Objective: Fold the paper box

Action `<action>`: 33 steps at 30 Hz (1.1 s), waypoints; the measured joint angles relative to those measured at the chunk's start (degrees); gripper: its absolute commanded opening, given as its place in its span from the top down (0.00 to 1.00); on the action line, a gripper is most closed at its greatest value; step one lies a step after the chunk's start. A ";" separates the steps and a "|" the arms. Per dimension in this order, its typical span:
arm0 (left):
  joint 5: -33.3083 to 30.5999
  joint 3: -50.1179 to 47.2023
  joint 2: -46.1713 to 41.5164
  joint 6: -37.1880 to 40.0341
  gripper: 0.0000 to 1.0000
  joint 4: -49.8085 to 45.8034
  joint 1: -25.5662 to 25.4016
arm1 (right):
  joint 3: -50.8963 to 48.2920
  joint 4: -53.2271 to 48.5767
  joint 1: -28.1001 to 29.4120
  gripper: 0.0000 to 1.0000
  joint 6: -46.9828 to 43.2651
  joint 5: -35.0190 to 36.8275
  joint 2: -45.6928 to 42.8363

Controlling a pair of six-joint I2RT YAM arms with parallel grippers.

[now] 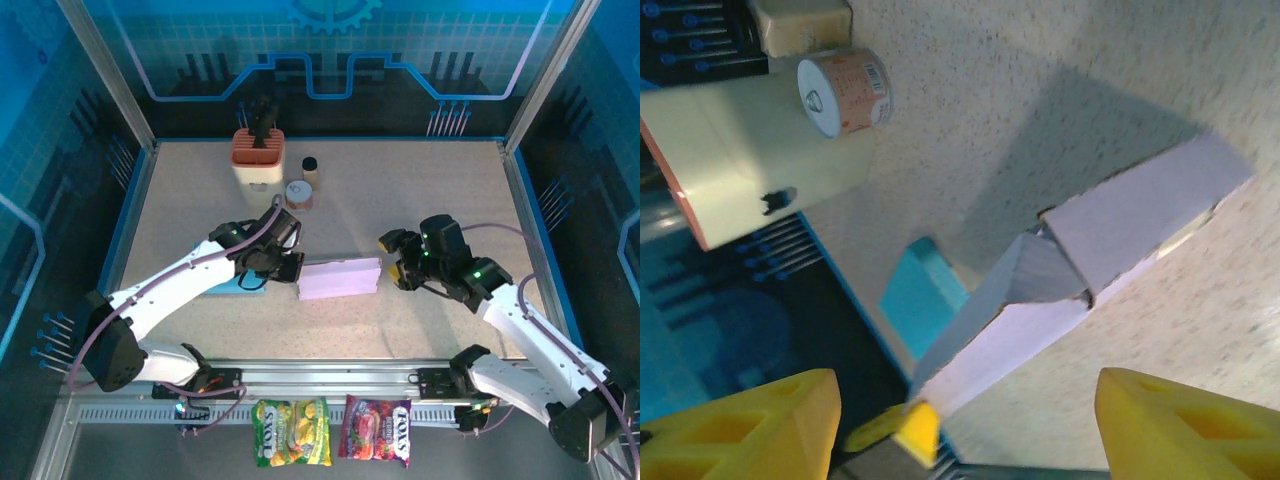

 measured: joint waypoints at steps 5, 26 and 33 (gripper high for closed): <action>-0.04 0.00 0.00 0.02 1.00 0.13 0.00 | -1.18 1.38 0.00 0.30 7.28 -3.37 2.19; -0.04 0.02 0.04 0.00 1.00 0.13 -0.04 | -6.32 6.69 -1.51 0.56 6.71 -4.57 4.98; 0.17 0.02 0.04 -1.16 0.94 0.26 -0.07 | -6.43 7.43 -1.70 0.64 3.39 -4.33 5.16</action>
